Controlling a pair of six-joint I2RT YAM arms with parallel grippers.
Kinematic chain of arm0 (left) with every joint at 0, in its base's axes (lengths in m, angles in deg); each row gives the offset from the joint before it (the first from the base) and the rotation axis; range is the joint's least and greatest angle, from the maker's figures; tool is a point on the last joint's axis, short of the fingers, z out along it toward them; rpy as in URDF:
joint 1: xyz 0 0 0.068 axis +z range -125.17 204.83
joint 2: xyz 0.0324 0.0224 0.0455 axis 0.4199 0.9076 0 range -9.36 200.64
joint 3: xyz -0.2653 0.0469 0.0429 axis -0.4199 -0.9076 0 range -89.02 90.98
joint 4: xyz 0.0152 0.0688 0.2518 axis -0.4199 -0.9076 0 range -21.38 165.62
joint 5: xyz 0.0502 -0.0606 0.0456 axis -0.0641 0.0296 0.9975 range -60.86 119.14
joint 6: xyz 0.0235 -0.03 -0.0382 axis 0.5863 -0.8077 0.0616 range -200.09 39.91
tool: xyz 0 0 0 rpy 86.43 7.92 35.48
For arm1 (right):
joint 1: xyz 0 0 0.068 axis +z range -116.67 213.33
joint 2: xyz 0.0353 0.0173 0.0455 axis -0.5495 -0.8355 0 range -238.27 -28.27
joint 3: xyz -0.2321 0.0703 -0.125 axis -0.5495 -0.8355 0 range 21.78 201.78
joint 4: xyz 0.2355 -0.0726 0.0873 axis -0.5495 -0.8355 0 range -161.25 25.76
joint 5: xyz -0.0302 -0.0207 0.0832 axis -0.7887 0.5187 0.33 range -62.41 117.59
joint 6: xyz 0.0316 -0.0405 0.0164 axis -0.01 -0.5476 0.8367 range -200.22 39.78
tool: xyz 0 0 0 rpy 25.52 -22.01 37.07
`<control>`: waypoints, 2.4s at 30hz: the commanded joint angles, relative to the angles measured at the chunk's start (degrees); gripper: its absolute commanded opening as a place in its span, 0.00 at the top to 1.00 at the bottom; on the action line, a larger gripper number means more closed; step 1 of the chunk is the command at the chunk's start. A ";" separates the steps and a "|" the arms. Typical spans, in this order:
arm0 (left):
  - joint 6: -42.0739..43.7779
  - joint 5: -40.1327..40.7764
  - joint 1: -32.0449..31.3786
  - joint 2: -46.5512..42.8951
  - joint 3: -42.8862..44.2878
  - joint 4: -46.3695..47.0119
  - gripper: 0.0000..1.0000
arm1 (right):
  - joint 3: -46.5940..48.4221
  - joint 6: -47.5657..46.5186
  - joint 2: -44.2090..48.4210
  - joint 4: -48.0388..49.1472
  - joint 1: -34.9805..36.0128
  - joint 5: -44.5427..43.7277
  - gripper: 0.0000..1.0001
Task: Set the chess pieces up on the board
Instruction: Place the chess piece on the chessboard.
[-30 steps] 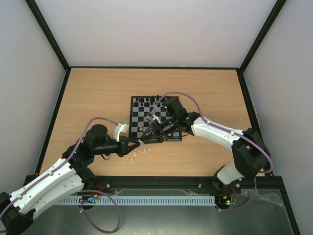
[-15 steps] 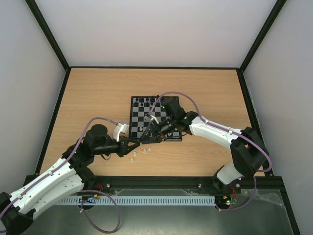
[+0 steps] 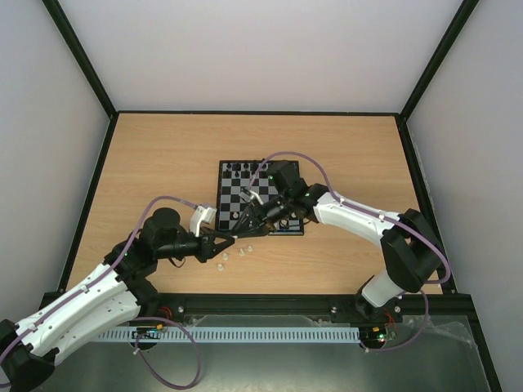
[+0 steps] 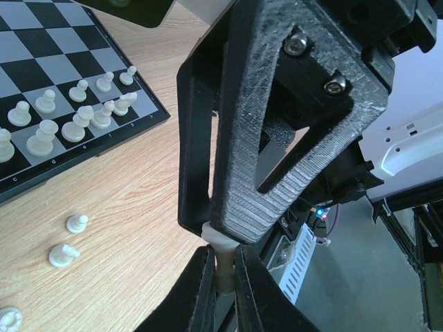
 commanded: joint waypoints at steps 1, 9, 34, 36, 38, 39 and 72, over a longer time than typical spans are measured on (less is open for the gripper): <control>0.39 0.00 -0.35 0.06 1.28 -0.96 0.95 | 1.86 -0.13 -1.02 -1.76 0.39 0.59 0.79; 0.23 1.50 -0.30 0.11 1.47 -1.35 0.94 | 1.82 -0.32 -0.73 -1.92 0.45 0.40 0.87; -0.15 3.03 -0.34 0.00 1.67 -1.84 0.94 | 1.66 -2.03 -0.59 -3.07 0.86 -0.29 0.81; -0.12 2.92 -0.34 0.10 1.67 -1.83 0.94 | 1.68 -1.99 -0.60 -2.97 0.90 -0.32 0.84; -0.16 2.86 -0.30 0.19 1.61 -1.80 0.94 | 1.63 -1.95 -0.61 -2.96 1.01 -0.51 0.86; -0.12 2.88 -0.30 0.25 1.65 -1.80 0.94 | 1.53 -1.91 -0.57 -2.90 1.00 -0.58 0.88; -8.17 15.36 -0.34 -0.18 3.10 22.95 0.52 | -17.81 40.11 13.44 53.85 -8.06 -13.10 0.96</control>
